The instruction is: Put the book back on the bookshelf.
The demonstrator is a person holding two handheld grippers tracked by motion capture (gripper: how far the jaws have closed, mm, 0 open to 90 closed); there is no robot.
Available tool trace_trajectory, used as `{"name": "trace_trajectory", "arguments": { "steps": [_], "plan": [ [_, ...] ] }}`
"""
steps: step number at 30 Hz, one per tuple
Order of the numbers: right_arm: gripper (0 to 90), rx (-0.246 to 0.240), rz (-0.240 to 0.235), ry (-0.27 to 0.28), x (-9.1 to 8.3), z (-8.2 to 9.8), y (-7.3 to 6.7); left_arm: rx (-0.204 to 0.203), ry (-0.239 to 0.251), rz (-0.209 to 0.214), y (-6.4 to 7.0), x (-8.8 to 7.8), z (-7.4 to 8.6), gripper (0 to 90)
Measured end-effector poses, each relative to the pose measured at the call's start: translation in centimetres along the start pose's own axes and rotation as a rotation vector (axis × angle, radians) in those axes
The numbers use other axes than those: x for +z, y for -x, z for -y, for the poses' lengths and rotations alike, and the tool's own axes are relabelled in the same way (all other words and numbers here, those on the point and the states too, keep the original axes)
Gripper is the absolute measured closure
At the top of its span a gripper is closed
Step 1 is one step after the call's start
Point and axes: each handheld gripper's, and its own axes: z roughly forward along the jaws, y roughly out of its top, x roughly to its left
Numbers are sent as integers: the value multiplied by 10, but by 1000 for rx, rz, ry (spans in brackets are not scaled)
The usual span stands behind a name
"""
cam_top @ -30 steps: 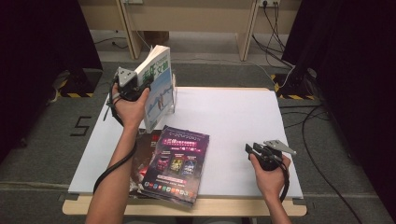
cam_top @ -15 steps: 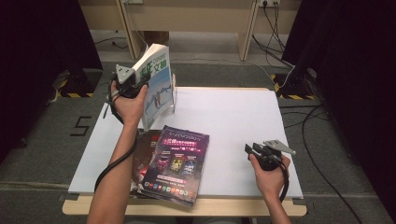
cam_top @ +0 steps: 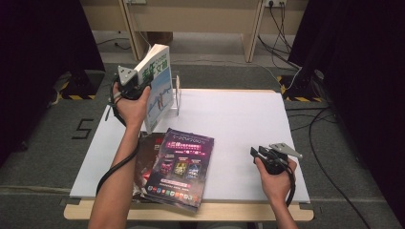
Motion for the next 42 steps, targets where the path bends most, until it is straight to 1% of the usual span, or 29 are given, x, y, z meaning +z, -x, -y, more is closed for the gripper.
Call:
{"name": "trace_trajectory", "arguments": {
  "steps": [2,3,11,15,31,34,37,42],
  "plan": [
    [624,9,1,-2,0,0,0,-5,5,3,1,2,0,736],
    [624,1,1,3,0,0,1,-6,5,5,2,3,0,736],
    [624,4,2,1,0,0,2,-7,9,11,5,12,0,736],
    [624,5,1,3,0,0,3,-3,9,7,6,17,0,736],
    [624,5,-2,-4,1,1,3,-12,6,-14,7,38,4,736],
    [624,2,-1,-6,2,1,3,-3,8,-20,8,42,5,736],
    [624,2,-4,-6,3,1,3,10,11,-27,11,44,7,735],
    [624,2,-4,-8,3,2,3,10,0,-33,15,50,18,735]
  ]
}}
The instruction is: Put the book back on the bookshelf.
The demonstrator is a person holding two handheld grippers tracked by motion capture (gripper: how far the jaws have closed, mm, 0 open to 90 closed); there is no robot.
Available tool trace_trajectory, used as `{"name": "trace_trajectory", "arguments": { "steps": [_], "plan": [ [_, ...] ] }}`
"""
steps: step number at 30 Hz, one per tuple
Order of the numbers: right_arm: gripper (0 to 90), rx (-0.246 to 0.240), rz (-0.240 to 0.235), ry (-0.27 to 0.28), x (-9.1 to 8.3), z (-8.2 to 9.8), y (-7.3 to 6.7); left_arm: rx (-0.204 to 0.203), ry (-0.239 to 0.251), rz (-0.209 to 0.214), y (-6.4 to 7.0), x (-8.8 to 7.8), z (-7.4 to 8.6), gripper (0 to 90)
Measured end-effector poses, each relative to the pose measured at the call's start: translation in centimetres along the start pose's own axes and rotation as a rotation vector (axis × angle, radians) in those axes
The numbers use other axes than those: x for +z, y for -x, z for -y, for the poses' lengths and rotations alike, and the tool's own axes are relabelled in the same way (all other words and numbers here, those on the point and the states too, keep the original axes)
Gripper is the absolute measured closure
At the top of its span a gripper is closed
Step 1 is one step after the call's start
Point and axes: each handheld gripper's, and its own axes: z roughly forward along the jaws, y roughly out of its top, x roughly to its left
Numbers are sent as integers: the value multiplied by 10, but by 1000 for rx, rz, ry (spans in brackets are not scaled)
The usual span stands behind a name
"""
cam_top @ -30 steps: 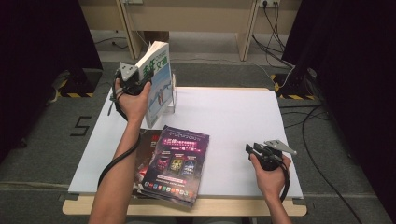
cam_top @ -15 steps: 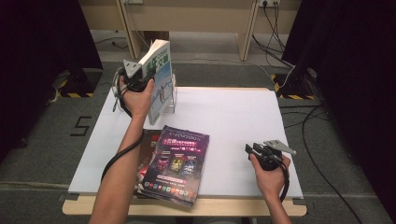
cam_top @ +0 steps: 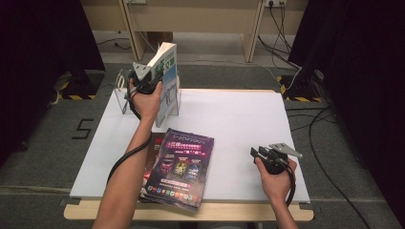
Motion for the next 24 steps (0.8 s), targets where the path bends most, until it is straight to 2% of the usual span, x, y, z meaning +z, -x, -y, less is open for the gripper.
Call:
{"name": "trace_trajectory", "arguments": {
  "steps": [3,8,17,24],
  "plan": [
    [624,-2,-1,2,0,0,0,5,-1,-10,2,2,7,735],
    [624,3,-2,-5,0,0,-1,26,-6,4,0,1,8,733],
    [623,-8,-5,-3,1,0,-4,47,-24,67,-15,-15,15,729],
    [623,-17,-6,-4,1,0,-5,62,-36,97,-20,-26,18,723]
  ]
}}
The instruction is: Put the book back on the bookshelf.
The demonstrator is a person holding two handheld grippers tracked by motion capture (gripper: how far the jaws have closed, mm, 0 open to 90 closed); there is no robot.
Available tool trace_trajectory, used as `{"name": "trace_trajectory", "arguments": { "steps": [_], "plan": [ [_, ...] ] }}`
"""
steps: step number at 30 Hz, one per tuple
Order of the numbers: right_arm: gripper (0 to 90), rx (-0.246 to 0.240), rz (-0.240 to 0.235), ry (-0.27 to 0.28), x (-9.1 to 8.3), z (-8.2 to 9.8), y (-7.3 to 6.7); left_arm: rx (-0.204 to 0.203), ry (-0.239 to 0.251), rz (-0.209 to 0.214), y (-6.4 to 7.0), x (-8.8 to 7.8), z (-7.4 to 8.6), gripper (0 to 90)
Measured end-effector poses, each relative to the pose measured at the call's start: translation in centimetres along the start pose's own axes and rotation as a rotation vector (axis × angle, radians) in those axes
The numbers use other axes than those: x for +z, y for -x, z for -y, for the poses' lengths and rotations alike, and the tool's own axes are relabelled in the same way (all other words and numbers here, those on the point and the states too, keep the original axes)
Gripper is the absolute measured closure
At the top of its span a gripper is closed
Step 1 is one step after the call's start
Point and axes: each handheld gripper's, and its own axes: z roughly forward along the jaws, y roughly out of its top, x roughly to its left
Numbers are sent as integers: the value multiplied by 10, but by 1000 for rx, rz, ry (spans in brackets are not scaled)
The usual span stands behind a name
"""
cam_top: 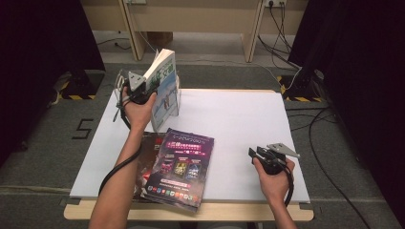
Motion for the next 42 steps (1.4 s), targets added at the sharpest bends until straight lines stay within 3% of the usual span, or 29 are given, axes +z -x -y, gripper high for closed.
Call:
{"name": "trace_trajectory", "arguments": {
  "steps": [6,12,19,25,27,32,37,42],
  "plan": [
    [622,4,-1,-3,1,0,-1,6,-23,9,-1,-5,3,696],
    [618,8,0,-6,1,1,-1,-24,-25,15,-5,-8,8,664],
    [614,8,-2,-14,0,1,-1,-39,-41,13,-8,-10,1,630],
    [607,8,-2,-19,-1,0,1,-29,-66,-1,-7,-7,-2,643],
    [605,8,-4,-21,0,0,1,-44,-77,-3,-7,-5,1,648],
    [604,13,-5,-24,0,0,1,-39,-82,-17,-6,-6,3,707],
    [604,11,-5,-24,0,0,2,-59,-93,-8,-9,-6,2,726],
    [604,11,-6,-26,0,0,2,-45,-114,6,-5,-4,-2,730]
  ]
}}
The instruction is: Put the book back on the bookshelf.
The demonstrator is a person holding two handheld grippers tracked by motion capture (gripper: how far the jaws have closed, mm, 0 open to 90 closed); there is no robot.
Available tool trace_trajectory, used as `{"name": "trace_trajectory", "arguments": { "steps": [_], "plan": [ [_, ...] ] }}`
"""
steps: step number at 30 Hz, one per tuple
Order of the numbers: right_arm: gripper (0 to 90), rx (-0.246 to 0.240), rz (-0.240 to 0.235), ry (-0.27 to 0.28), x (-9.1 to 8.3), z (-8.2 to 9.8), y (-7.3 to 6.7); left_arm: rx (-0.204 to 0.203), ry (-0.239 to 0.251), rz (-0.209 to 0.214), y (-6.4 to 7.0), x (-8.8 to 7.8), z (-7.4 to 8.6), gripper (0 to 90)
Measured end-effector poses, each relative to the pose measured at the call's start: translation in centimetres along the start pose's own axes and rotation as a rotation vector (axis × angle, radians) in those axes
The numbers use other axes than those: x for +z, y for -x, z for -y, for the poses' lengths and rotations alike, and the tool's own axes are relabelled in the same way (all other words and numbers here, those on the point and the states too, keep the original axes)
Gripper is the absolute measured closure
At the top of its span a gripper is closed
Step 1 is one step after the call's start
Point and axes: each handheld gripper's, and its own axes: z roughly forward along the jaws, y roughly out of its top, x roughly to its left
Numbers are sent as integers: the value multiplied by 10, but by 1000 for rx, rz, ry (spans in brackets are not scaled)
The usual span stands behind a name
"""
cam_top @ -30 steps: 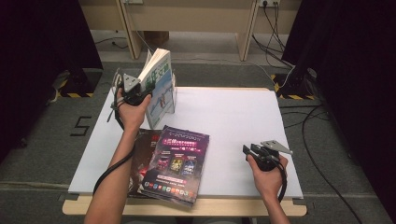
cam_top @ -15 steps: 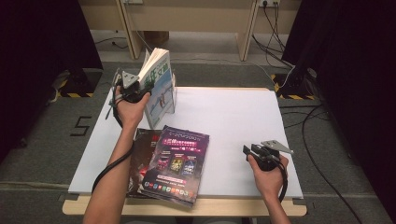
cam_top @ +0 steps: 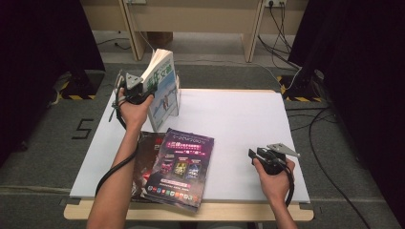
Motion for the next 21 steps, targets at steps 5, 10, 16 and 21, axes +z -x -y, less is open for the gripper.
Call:
{"name": "trace_trajectory", "arguments": {
  "steps": [5,10,16,21],
  "plan": [
    [605,2,5,-1,-1,0,1,-11,1,1,3,4,-3,732],
    [605,10,4,6,-2,-1,3,-29,-3,-9,2,8,-7,735],
    [606,16,5,7,-2,-1,5,-30,-8,-14,0,10,-15,736],
    [607,15,5,9,-2,-1,5,-33,8,-21,-1,10,-23,737]
  ]
}}
